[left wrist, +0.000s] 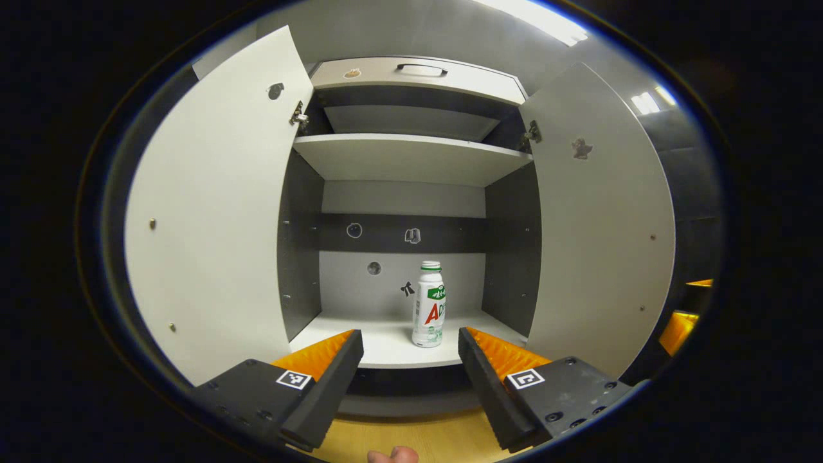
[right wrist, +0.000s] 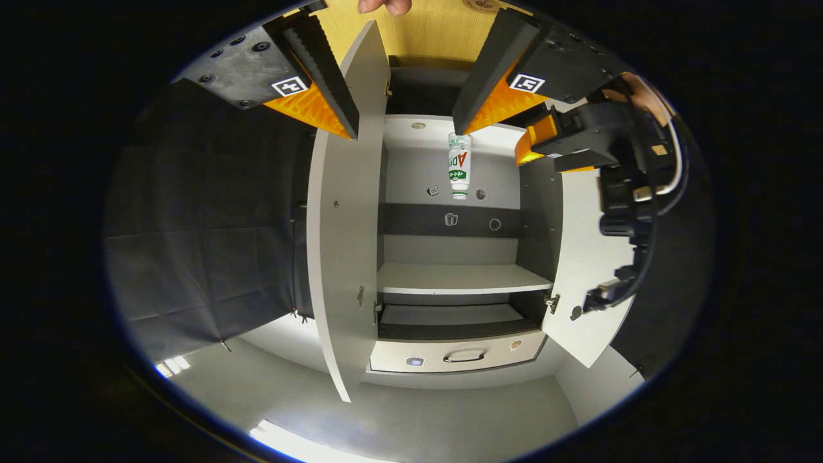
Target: Grasp the bottle in the cabinet with the left hand and place it on the coaster, then close the right door with the right hand and the left door with the left hand.
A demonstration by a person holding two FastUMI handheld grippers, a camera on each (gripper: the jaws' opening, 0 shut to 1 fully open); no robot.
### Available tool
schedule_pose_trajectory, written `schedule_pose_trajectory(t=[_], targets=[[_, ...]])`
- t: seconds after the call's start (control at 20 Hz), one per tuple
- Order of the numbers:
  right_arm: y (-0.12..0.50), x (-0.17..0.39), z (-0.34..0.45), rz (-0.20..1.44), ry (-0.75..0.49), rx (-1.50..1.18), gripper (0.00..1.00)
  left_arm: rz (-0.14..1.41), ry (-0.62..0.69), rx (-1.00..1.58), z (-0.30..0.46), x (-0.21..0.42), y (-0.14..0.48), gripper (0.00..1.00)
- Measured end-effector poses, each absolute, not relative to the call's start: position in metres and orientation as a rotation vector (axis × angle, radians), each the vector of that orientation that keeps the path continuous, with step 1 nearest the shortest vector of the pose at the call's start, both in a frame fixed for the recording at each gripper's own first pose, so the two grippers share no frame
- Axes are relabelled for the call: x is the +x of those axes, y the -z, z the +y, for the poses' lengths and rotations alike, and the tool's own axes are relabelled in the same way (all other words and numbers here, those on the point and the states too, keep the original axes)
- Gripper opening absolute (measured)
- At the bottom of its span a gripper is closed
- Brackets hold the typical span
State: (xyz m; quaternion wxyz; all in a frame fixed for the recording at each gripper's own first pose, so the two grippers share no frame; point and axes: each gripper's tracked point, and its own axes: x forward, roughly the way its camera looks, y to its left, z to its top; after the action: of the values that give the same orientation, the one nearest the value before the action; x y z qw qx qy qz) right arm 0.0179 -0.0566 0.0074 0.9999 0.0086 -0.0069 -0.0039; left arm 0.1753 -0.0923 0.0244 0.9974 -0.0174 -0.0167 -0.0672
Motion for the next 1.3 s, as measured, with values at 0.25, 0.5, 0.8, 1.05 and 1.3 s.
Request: schedule_pose_trajectory(t=[0.25, 0.5, 0.8, 1.05, 1.3], targets=[[-0.006, 0.02, -0.074, -0.024, 0.008, 0.013, 0.97, -0.02, 0.167, -0.027, -0.122, 0.253, -0.024, 0.94], [-0.002, 0.026, -0.091, -0.017, 0.001, 0.031, 0.94, 0.005, 0.176, -0.04, -0.142, 0.318, -0.01, 0.95], [0.0, 0.036, -0.105, -0.036, -0.014, -0.023, 0.97, 0.026, 0.127, 0.001, -0.141, 0.378, 0.006, 0.94], [0.006, 0.044, -0.106, -0.023, -0.039, -0.02, 0.97, 0.063, 0.12, -0.002, -0.148, 0.411, 0.023, 0.94], [0.006, 0.047, -0.11, -0.028, -0.036, -0.032, 0.97, 0.061, 0.127, 0.004, -0.15, 0.421, 0.029, 0.83]])
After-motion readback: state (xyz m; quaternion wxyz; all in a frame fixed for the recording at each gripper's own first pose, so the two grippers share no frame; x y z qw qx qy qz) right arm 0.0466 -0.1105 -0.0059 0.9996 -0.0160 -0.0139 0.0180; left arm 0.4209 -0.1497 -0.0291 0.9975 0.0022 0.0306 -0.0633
